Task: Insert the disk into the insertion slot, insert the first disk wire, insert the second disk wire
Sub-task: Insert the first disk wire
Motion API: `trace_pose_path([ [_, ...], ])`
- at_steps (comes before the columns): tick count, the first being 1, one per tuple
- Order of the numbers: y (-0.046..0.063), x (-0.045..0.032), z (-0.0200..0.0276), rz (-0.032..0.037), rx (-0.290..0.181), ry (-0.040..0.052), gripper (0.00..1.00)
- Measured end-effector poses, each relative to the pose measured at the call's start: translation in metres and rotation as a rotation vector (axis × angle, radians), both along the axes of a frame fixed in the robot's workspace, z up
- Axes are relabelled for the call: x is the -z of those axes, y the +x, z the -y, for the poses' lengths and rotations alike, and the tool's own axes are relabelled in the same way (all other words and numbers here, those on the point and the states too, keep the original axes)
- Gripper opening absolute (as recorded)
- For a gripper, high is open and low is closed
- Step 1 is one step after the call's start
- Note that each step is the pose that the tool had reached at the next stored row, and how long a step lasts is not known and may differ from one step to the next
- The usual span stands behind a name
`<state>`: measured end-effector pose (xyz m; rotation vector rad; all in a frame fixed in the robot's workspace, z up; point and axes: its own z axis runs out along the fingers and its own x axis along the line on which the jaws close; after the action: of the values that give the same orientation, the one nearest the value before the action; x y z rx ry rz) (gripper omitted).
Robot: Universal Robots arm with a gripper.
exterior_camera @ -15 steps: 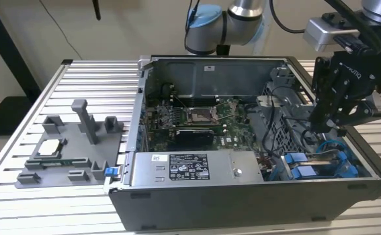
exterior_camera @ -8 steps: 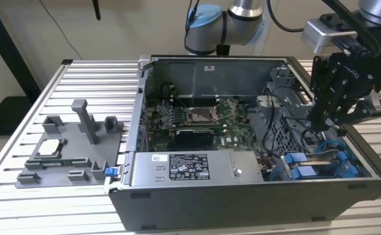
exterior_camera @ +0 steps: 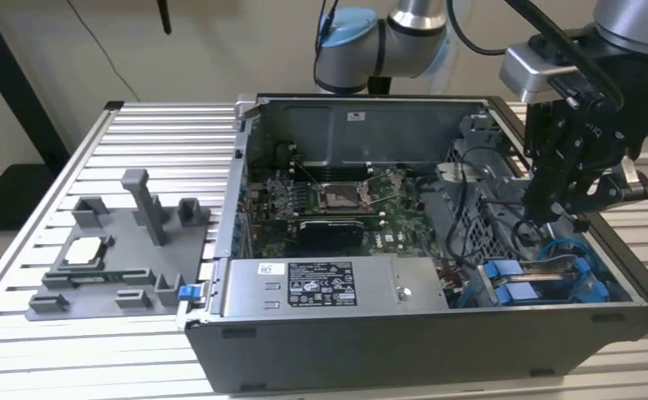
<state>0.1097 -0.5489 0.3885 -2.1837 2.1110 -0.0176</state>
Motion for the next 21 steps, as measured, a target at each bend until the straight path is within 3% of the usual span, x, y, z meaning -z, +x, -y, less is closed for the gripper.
trace_pose_path([
  [5,-0.0013,0.0002,0.0000,0.0166,-0.001,0.0252,1.00],
  [7,-0.0014,0.0003,-0.0001,0.0254,-0.003,0.0292,1.00],
  [11,-0.0021,0.0005,0.0001,0.0337,-0.003,0.0344,1.00],
  [12,-0.0023,0.0005,0.0001,0.0363,-0.003,0.0355,0.00],
  [17,-0.0024,0.0015,0.0007,0.0520,-0.003,0.0404,0.00],
  [21,-0.0026,0.0017,0.0021,0.0529,-0.003,0.0404,0.00],
])
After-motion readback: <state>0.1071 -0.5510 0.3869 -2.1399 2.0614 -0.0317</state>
